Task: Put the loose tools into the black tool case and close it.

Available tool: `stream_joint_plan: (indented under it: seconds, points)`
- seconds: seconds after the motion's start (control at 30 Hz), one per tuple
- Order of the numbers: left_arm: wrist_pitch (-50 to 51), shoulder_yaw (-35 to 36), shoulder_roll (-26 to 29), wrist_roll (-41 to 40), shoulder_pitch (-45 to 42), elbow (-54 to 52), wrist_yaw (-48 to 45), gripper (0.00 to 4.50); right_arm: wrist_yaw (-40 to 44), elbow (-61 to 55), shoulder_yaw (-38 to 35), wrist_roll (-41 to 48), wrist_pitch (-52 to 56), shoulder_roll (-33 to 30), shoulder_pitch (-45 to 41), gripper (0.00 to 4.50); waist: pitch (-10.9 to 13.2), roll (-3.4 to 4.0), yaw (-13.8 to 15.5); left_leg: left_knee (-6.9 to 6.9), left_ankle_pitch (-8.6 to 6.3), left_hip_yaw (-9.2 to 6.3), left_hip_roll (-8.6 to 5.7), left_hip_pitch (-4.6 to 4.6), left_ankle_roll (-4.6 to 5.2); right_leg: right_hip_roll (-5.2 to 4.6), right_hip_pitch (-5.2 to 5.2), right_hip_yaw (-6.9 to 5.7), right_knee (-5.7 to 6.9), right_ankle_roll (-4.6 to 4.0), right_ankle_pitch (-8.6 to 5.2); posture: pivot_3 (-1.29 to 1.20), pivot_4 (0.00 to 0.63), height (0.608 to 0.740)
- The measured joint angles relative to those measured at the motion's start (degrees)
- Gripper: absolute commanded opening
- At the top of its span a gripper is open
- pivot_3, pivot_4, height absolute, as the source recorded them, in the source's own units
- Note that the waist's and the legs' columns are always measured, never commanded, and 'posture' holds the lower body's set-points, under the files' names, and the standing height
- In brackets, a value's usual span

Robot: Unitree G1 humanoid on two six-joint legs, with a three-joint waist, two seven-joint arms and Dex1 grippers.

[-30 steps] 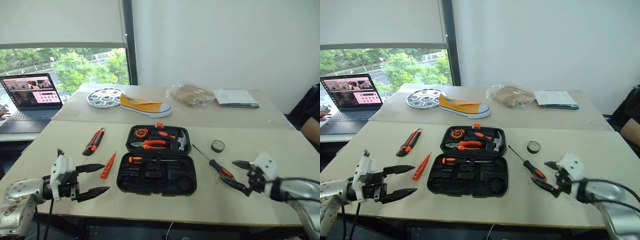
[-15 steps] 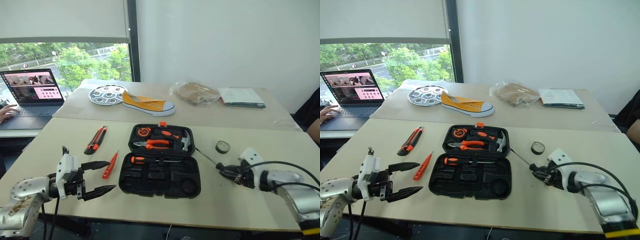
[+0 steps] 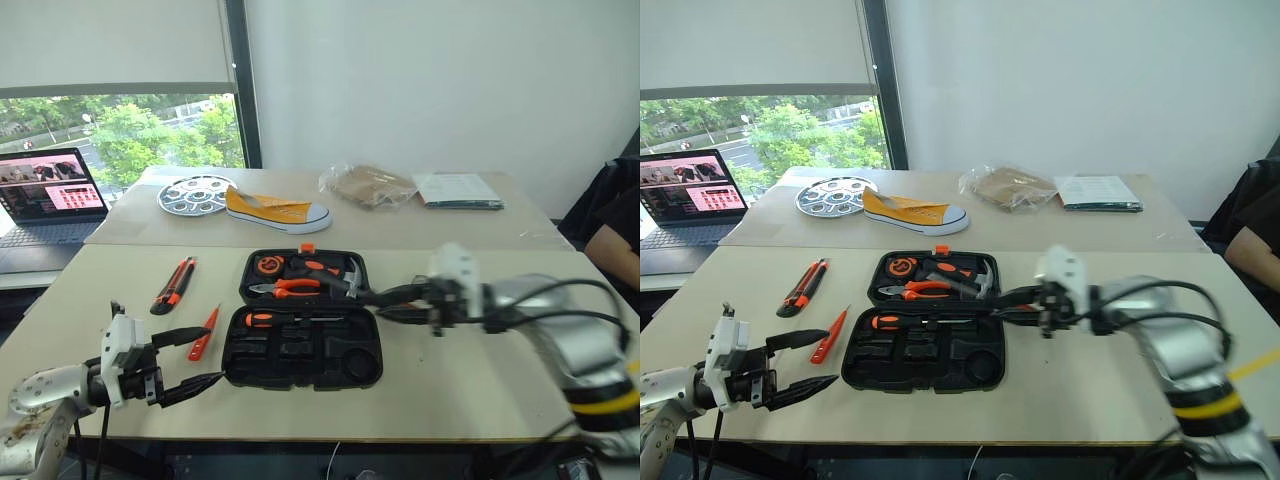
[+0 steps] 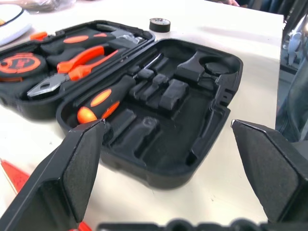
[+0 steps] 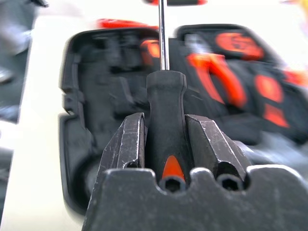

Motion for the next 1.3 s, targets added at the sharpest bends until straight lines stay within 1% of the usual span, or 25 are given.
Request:
stream_joint_plan:
  seconds: [0.1,0.17,0.23,0.43,0.63,0.83,1.0,1.07,1.1,1.17,1.2,1.3]
  points:
    - [-0.1,0.0,-0.2,0.1,0.9,-0.1,0.4,4.5,0.3,3.8,8.4,-5.7,0.9,2.9,-5.2,0.99,0.0,0.0,0.3,0.06,-0.01,-0.06,-0.05,-0.2,0.04,-0.04,-0.06,-0.15,-0.01,-0.01,0.01,0.0,0.15,0.74]
    - [-0.2,0.0,-0.2,0.3,1.5,-0.2,0.7,4.5,0.5,5.8,11.4,-8.3,1.3,3.3,-5.9,0.99,0.0,-0.01,0.6,0.16,-0.1,-0.08,-0.08,-0.33,0.19,-0.1,-0.08,-0.23,-0.07,0.02,0.01,0.0,0.15,0.74]
    - [-0.2,0.0,-0.2,0.3,1.8,-0.2,1.0,4.5,0.5,7.5,12.8,-9.7,1.5,3.8,-5.9,0.99,0.0,-0.01,0.6,0.23,-0.15,-0.07,-0.1,-0.52,0.27,-0.12,-0.17,-0.27,-0.16,0.07,0.0,0.0,0.15,0.74]
    - [-0.2,0.1,-0.2,0.3,2.4,-1.8,1.9,4.5,0.6,9.0,13.5,-12.9,1.2,4.6,-7.2,0.99,0.0,-0.02,0.0,0.23,-0.18,-0.05,-0.08,-0.58,0.3,-0.13,-0.17,-0.44,-0.28,0.13,0.02,0.0,0.15,0.74]
    - [-0.2,0.1,-0.2,0.4,3.3,-2.3,2.4,4.5,1.9,9.8,13.5,-14.2,1.2,4.2,-7.8,0.99,0.0,-0.02,0.4,0.28,-0.15,-0.1,-0.09,-0.48,0.26,-0.15,-0.08,-0.42,-0.22,0.13,0.02,0.0,0.15,0.74]
    - [-0.2,0.1,-0.2,0.4,3.0,-2.3,2.6,4.5,3.5,11.2,13.3,-14.4,1.8,4.3,-8.4,0.99,0.0,-0.02,0.6,0.29,-0.15,-0.1,-0.1,-0.47,0.27,-0.15,-0.07,-0.41,-0.21,0.14,0.03,0.0,0.15,0.74]
    - [-0.2,0.1,-0.2,0.6,2.6,-2.3,2.6,4.5,4.6,13.1,11.6,-12.8,4.0,4.9,-8.4,0.99,0.0,-0.02,0.9,0.29,-0.16,-0.1,-0.12,-0.47,0.28,-0.17,-0.06,-0.42,-0.22,0.14,0.03,0.0,0.15,0.74]
    - [-0.2,0.1,-0.2,0.7,2.6,-2.3,2.6,4.5,5.1,13.6,11.1,-12.4,4.3,5.0,-8.3,2.0,0.0,-0.02,1.0,0.29,-0.16,-0.11,-0.12,-0.48,0.28,-0.17,-0.06,-0.43,-0.22,0.14,0.03,0.0,0.15,0.74]
    - [-0.2,0.1,-0.2,0.7,2.6,-2.3,2.6,4.5,5.1,13.6,11.0,-12.4,4.4,5.0,-8.3,2.19,0.0,-0.02,1.0,0.29,-0.16,-0.11,-0.12,-0.48,0.28,-0.17,-0.06,-0.43,-0.22,0.14,0.03,0.0,0.15,0.74]
    - [-0.2,0.1,-0.2,0.7,2.6,-2.3,2.7,4.5,5.2,13.8,10.5,-12.4,4.2,4.9,-8.3,2.96,0.0,-0.02,1.0,0.28,-0.16,-0.11,-0.11,-0.48,0.28,-0.15,-0.08,-0.42,-0.23,0.14,0.03,0.0,0.15,0.74]
    - [-0.2,0.1,-0.2,0.7,2.6,-2.3,2.7,4.5,5.3,13.8,10.4,-12.2,4.1,4.9,-8.3,3.2,0.0,-0.02,0.9,0.28,-0.16,-0.11,-0.1,-0.49,0.28,-0.15,-0.08,-0.42,-0.22,0.14,0.03,0.0,0.15,0.74]
    - [-0.2,0.1,-0.2,0.7,2.6,-2.4,2.8,4.5,9.8,11.7,8.5,-8.4,4.2,3.7,-8.4,3.2,0.0,0.01,0.6,0.26,-0.16,-0.11,-0.08,-0.56,0.28,-0.13,-0.15,-0.42,-0.23,0.14,0.03,0.0,0.15,0.74]
